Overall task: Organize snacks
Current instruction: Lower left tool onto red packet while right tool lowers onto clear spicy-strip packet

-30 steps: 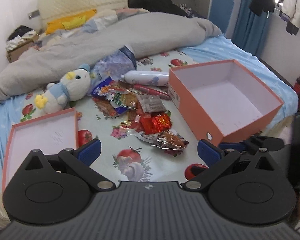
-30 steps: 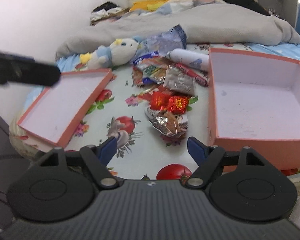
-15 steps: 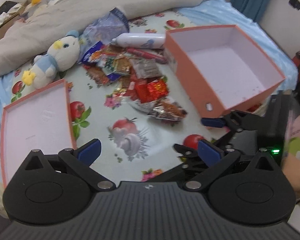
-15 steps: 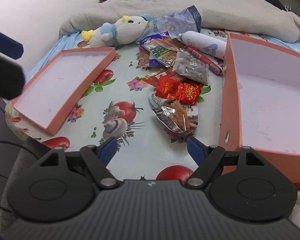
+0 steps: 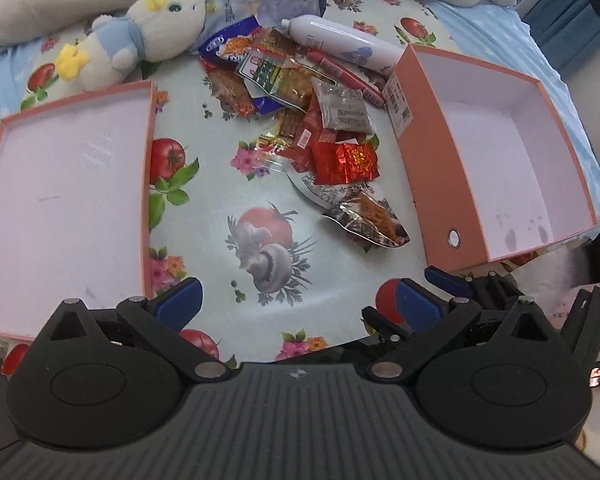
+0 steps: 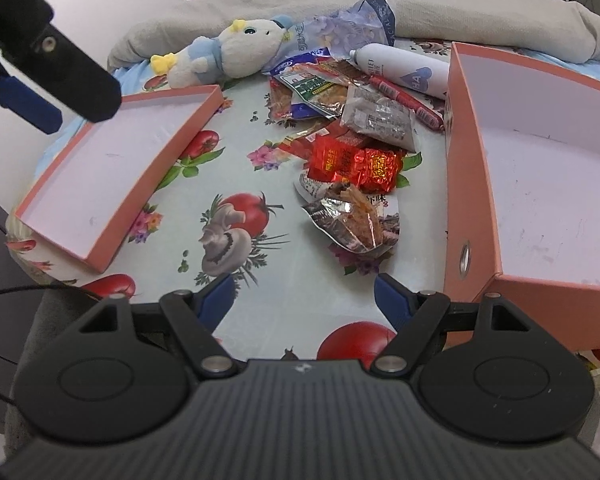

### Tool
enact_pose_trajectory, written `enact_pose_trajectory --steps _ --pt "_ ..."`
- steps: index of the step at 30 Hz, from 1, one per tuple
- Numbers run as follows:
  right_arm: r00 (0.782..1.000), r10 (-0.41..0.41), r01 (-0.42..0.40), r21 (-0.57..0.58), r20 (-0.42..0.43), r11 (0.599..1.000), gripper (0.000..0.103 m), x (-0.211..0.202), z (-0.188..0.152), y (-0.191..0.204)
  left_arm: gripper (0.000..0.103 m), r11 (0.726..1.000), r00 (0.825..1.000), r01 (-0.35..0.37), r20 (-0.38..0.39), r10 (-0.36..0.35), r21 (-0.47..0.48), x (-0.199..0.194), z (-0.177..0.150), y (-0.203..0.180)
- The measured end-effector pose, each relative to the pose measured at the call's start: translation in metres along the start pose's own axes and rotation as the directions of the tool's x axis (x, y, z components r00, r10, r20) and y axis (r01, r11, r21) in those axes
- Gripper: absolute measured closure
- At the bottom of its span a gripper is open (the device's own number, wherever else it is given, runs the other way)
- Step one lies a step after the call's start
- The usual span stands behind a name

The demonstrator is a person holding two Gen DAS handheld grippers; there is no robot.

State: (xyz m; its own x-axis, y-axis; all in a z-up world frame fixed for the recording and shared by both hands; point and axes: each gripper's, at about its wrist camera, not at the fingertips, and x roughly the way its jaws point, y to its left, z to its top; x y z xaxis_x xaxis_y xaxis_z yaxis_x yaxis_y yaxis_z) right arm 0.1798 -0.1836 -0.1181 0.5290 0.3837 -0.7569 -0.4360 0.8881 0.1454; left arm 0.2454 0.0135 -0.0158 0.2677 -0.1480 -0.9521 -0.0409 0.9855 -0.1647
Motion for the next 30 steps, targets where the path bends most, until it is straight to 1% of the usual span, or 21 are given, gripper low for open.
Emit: enact_pose_trajectory --steps 5,8,11,13,14,15,21,23,25,28,30 --pt "1.0 -0.008 0.008 -0.001 0.003 1.0 0.025 0.007 0.003 0.002 0.0 0.999 1.0 -0.014 0.011 0.014 -0.04 0.0 0.014 0.01" --pt "1.0 -0.014 0.014 -0.007 0.01 1.0 0.025 0.011 0.006 0.002 0.0 0.998 1.0 0.013 0.0 -0.013 -0.067 0.002 0.026 0.017" --pt "0.999 -0.026 0.027 -0.023 0.018 0.999 0.028 0.018 0.01 0.003 0.0 0.993 0.999 0.031 0.017 -0.03 -0.111 0.007 0.04 0.024" --pt "0.999 -0.033 0.034 -0.027 0.017 0.999 0.029 0.023 0.013 0.002 0.0 0.987 0.997 0.059 0.051 -0.052 -0.148 0.011 0.05 0.028" --pt "0.999 -0.035 0.036 -0.026 0.016 0.999 0.029 0.025 0.014 0.001 0.0 0.987 0.997 0.058 0.06 -0.05 -0.15 0.014 0.055 0.028" --pt "0.999 -0.041 0.041 -0.029 0.017 0.999 0.029 0.027 0.016 0.0 0.0 0.988 0.997 0.058 0.061 -0.05 -0.145 0.019 0.059 0.027" --pt "0.998 -0.058 0.059 -0.059 0.023 0.997 0.031 0.042 0.025 0.0 0.0 0.988 0.993 0.115 0.028 -0.112 -0.1 0.065 0.081 0.02" --pt "0.997 -0.067 0.069 -0.071 0.026 0.995 0.031 0.048 0.029 0.0 0.0 0.99 0.993 0.117 0.011 -0.116 -0.082 0.084 0.088 0.019" --pt "0.996 -0.08 0.083 -0.09 0.031 0.992 0.032 0.054 0.033 0.002 0.0 0.989 0.993 0.121 0.006 -0.121 -0.08 0.1 0.095 0.021" --pt "0.996 -0.085 0.088 -0.131 0.028 0.987 0.032 0.063 0.036 0.005 0.0 0.986 0.989 0.149 0.01 -0.149 -0.072 0.12 0.104 0.026" --pt "0.994 -0.102 0.106 -0.15 0.029 0.983 0.032 0.068 0.038 0.005 0.001 0.983 0.985 0.173 0.009 -0.173 -0.055 0.133 0.11 0.029"
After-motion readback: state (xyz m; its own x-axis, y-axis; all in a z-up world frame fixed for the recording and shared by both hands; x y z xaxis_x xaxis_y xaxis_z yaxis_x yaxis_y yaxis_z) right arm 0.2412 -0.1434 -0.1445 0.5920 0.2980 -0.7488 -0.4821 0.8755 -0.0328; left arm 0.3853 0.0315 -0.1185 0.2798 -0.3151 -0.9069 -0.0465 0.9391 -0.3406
